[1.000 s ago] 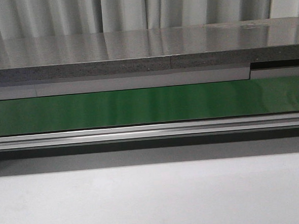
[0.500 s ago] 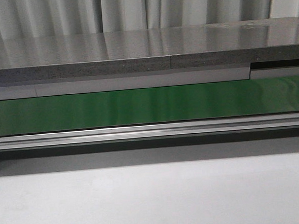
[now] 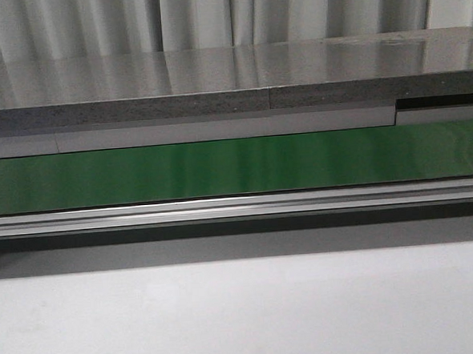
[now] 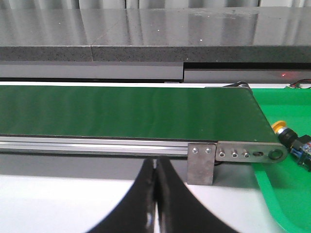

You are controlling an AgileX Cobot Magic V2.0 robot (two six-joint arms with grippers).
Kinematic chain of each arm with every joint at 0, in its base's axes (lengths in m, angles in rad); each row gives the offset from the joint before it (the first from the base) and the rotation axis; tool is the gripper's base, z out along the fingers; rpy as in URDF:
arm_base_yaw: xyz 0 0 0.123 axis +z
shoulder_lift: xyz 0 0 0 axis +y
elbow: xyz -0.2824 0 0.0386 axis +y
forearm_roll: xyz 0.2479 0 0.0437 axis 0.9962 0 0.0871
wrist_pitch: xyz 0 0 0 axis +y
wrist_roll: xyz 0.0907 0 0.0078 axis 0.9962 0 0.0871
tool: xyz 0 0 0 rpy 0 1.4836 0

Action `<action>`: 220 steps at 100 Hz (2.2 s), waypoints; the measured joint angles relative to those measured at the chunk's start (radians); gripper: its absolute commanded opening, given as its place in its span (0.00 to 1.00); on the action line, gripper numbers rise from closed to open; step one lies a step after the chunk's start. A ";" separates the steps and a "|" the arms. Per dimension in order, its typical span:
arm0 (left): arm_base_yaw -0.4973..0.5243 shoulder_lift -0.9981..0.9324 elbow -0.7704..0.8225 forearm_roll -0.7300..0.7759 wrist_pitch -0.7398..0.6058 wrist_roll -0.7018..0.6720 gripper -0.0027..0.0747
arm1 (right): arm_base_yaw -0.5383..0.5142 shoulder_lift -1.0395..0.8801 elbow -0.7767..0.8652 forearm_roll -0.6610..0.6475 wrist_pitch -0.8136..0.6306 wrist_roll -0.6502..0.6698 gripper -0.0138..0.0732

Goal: Move button from left to right

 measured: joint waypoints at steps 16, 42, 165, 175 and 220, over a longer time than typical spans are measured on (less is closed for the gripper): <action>0.000 0.000 0.000 0.000 0.000 0.000 0.01 | 0.000 0.000 0.000 0.000 0.000 0.000 0.08; 0.000 0.000 0.000 0.000 0.000 0.000 0.01 | 0.000 0.000 0.000 -0.002 0.000 0.000 0.08; 0.002 -0.163 0.133 0.270 -0.025 -0.230 0.01 | 0.000 0.000 0.000 -0.002 0.000 0.000 0.08; 0.017 -0.228 0.191 0.270 -0.031 -0.231 0.01 | 0.000 0.000 0.000 -0.002 0.000 0.000 0.08; 0.057 -0.418 0.338 0.270 -0.043 -0.270 0.01 | 0.000 0.000 0.000 -0.002 0.000 0.000 0.08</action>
